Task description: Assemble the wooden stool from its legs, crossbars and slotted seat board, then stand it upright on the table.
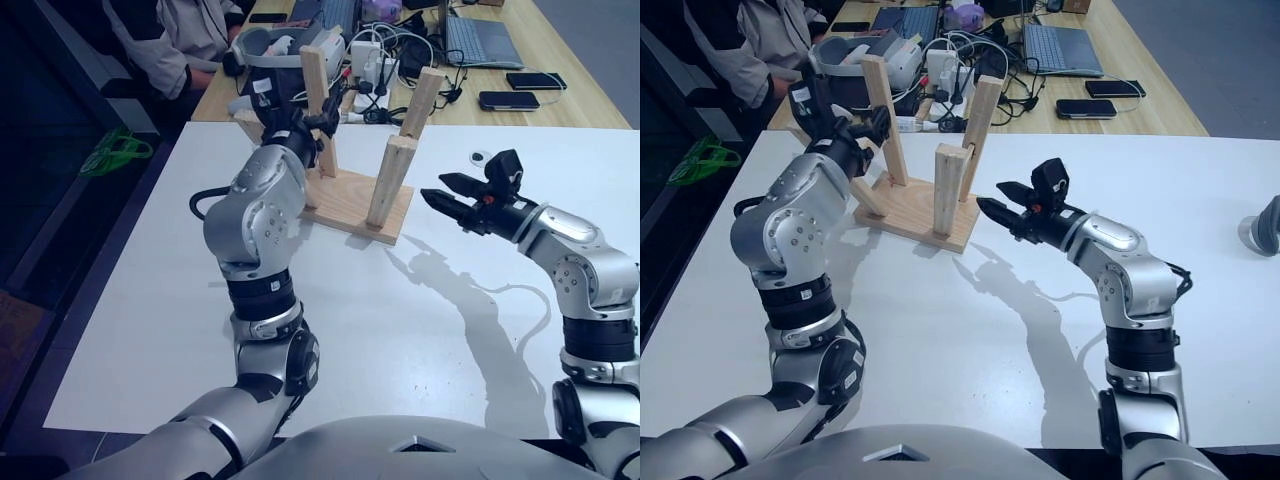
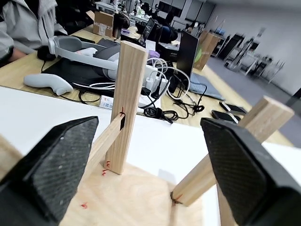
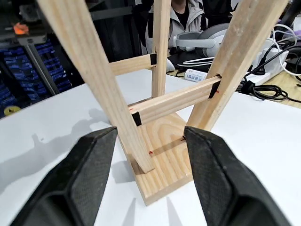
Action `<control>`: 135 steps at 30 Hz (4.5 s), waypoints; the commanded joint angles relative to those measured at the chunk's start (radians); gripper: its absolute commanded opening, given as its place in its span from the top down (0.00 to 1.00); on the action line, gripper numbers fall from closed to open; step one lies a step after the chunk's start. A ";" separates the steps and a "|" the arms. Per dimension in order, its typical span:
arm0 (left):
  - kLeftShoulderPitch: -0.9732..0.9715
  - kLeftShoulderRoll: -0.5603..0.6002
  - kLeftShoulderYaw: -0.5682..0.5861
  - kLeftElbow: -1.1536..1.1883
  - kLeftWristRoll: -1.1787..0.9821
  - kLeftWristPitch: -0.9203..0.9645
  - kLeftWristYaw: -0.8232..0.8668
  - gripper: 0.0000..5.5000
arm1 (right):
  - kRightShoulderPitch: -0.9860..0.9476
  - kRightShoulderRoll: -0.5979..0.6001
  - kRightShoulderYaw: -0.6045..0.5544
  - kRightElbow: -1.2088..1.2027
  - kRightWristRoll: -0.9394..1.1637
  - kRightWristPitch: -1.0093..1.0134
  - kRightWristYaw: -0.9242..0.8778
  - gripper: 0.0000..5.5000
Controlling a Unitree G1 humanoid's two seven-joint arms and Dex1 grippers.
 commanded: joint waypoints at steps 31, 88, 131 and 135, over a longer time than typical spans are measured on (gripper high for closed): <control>0.351 0.134 -0.173 -0.220 0.010 -0.215 -0.071 0.26 | -0.313 0.110 0.258 0.776 -0.273 -0.485 0.314 0.37; 0.531 0.242 -0.195 -0.036 0.145 -0.452 -0.175 0.26 | -0.377 0.621 -0.562 0.454 0.535 -0.045 -0.710 0.81; 0.476 0.268 -0.205 -0.002 0.169 -0.483 -0.193 0.26 | -0.231 0.650 -0.368 0.309 0.816 -0.176 -1.494 0.27; 0.470 0.265 -0.207 0.004 0.169 -0.493 -0.189 0.26 | -0.237 0.551 -0.244 0.253 0.794 -0.069 -1.327 0.13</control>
